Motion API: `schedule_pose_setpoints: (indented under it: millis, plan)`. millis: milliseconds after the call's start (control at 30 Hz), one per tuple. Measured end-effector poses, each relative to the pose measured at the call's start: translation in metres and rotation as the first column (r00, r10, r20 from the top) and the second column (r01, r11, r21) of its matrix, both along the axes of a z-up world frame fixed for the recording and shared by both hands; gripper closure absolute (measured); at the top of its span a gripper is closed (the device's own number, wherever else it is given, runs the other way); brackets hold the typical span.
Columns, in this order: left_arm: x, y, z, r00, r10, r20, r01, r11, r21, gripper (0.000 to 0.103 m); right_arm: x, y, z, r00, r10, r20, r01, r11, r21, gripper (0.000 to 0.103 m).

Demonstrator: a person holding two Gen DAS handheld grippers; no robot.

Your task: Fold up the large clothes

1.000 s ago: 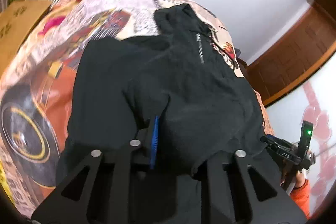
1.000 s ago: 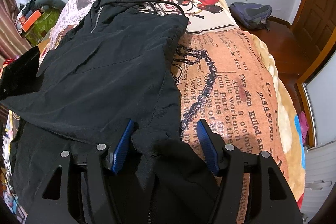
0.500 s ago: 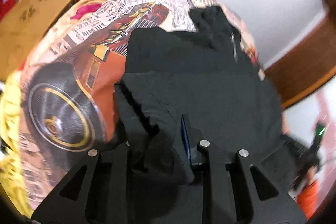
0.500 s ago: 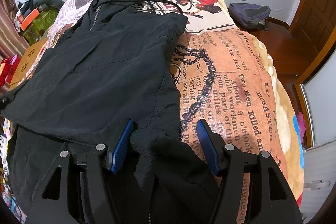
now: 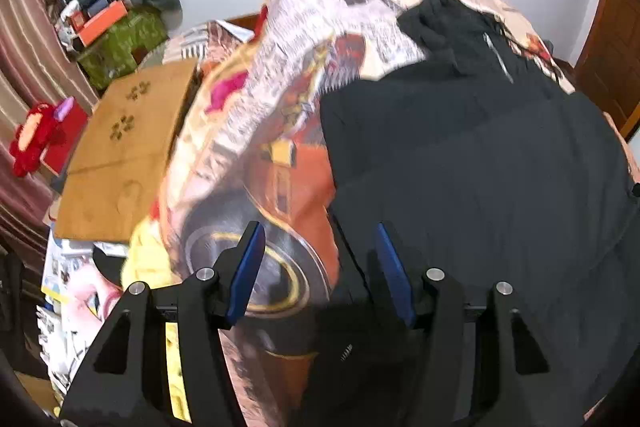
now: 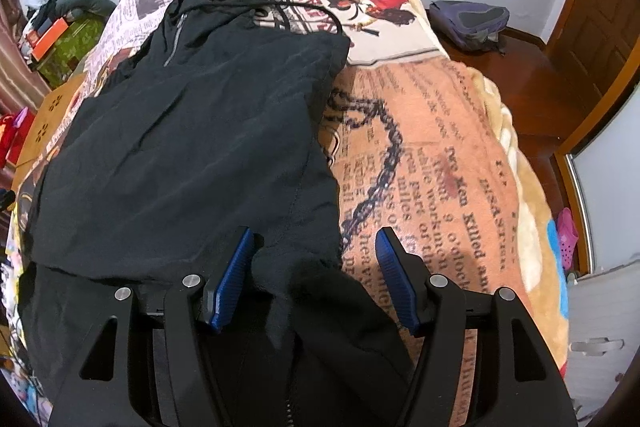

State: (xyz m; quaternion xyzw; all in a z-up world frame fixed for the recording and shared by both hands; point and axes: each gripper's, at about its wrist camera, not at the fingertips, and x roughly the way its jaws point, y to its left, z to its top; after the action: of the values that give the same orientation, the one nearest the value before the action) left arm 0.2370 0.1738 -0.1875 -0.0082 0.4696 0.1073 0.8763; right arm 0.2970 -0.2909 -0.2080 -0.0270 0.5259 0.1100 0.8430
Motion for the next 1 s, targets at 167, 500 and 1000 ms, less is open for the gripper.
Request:
schedule_pose_setpoints:
  millis: [167, 500, 1000]
  plan:
    - [0.019, -0.011, 0.035, 0.996, -0.05, 0.068, 0.048, 0.998, 0.039, 0.046, 0.005, 0.008, 0.036, 0.995, 0.026, 0.093, -0.024, 0.999, -0.021, 0.044]
    - [0.092, -0.059, 0.087, 0.961, -0.162, 0.224, 0.149, 0.986, 0.074, 0.035, 0.05, 0.038, 0.104, 0.966, 0.041, 0.254, -0.056, 0.997, 0.055, 0.044]
    - [0.273, -0.064, 0.037, 0.98, -0.171, 0.101, 0.191, 0.95, -0.247, 0.035, 0.187, 0.095, 0.071, 0.971, 0.025, 0.239, -0.038, 0.998, 0.05, 0.044]
